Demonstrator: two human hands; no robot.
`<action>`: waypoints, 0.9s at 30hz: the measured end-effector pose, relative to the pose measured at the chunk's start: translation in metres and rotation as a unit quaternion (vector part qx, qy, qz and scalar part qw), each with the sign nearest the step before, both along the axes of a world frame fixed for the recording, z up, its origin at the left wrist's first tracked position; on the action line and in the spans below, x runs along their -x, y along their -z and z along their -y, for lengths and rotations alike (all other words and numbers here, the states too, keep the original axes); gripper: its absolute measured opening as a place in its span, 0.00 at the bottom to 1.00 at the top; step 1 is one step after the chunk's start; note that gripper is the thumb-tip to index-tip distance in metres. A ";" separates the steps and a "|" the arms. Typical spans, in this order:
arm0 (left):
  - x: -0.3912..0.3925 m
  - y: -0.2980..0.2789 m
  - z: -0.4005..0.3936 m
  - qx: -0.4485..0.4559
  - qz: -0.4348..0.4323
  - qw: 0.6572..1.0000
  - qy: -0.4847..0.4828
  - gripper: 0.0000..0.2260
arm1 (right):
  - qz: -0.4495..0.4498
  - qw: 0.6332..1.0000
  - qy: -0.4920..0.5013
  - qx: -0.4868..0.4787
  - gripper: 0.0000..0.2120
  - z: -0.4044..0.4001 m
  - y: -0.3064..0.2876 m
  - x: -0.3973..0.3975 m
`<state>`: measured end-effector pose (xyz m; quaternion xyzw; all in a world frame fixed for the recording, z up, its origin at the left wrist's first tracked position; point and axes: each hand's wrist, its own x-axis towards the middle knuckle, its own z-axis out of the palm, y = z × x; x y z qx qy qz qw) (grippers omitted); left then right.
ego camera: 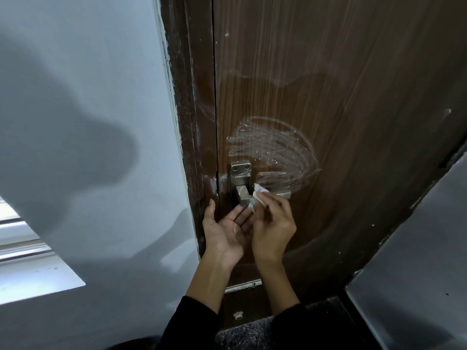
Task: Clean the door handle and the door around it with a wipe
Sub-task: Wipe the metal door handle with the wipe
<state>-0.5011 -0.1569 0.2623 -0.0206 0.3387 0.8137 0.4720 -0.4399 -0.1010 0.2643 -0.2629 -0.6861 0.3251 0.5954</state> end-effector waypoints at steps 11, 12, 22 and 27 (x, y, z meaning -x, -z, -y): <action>0.004 -0.004 0.007 0.047 0.017 0.998 -0.036 0.28 | 0.222 0.972 -0.014 -0.081 0.17 0.001 -0.020 0.002; 0.003 -0.005 0.006 0.044 0.021 0.998 -0.036 0.28 | 0.264 0.957 -0.038 -0.111 0.19 0.004 -0.024 0.004; 0.003 -0.006 0.005 0.073 -0.002 0.997 -0.036 0.25 | 0.322 0.928 -0.112 -0.149 0.19 -0.008 -0.037 0.007; 0.007 -0.008 0.009 0.078 0.005 0.996 -0.044 0.25 | 0.305 0.923 -0.123 -0.200 0.12 -0.003 -0.026 -0.004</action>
